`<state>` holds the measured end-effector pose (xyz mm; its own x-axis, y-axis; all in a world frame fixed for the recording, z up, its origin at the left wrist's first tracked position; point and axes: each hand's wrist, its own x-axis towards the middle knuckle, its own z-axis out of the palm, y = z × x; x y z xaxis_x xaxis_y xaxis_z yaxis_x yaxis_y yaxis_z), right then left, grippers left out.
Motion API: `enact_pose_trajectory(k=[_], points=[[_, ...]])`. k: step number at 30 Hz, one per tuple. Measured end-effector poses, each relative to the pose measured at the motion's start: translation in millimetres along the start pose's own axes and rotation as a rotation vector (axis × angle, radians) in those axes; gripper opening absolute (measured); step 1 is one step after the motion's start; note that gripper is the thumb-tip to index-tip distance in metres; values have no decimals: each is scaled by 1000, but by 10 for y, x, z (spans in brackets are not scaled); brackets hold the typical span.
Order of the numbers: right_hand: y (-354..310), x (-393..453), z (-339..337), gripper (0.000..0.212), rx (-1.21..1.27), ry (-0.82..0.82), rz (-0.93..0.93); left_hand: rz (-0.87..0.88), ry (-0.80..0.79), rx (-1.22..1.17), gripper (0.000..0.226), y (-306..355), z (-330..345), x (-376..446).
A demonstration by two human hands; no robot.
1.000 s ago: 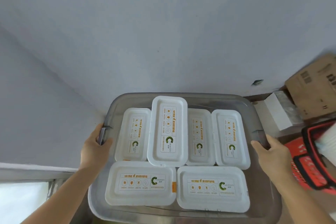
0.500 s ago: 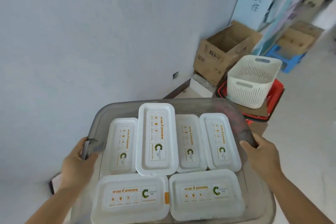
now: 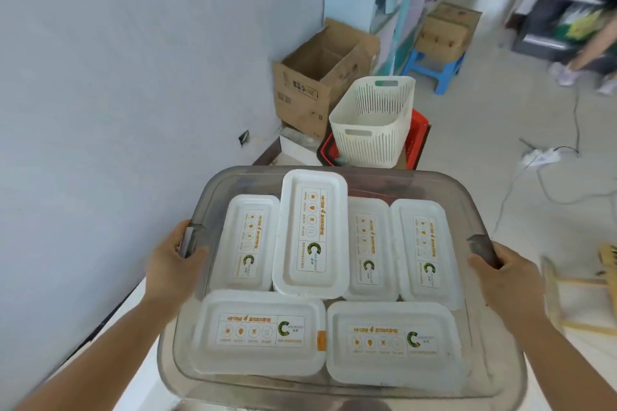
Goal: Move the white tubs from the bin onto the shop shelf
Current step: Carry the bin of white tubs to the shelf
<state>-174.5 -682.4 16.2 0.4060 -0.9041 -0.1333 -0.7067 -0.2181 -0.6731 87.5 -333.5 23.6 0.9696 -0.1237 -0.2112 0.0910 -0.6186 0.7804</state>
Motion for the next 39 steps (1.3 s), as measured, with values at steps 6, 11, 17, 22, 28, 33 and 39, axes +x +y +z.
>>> enact_pose_trajectory(k=[6, 11, 17, 22, 28, 33, 39], points=[[240, 557, -540, 34, -10, 38, 79, 36, -23, 25, 34, 609, 762, -25], [521, 999, -910, 31, 7, 80, 140, 56, -70, 38, 39, 1070, 1352, 50], [837, 1416, -1227, 21, -1, 139, 222, 95, -150, 66, 42, 1616, 2013, 294], [1005, 1777, -1424, 20, 11, 185, 309, 158, -245, 109, 46, 2114, 2604, 584], [1128, 2327, -1637, 18, 31, 268, 398, 290, -355, 147, 43, 2818, 3385, 998], [1146, 2785, -1825, 23, 17, 344, 459, 361, -447, 138, 36, 3474, 3974, 1298], [1308, 3420, -2043, 34, 55, 421, 497, 403, -502, 179, 30, 4135, 4647, 1562]])
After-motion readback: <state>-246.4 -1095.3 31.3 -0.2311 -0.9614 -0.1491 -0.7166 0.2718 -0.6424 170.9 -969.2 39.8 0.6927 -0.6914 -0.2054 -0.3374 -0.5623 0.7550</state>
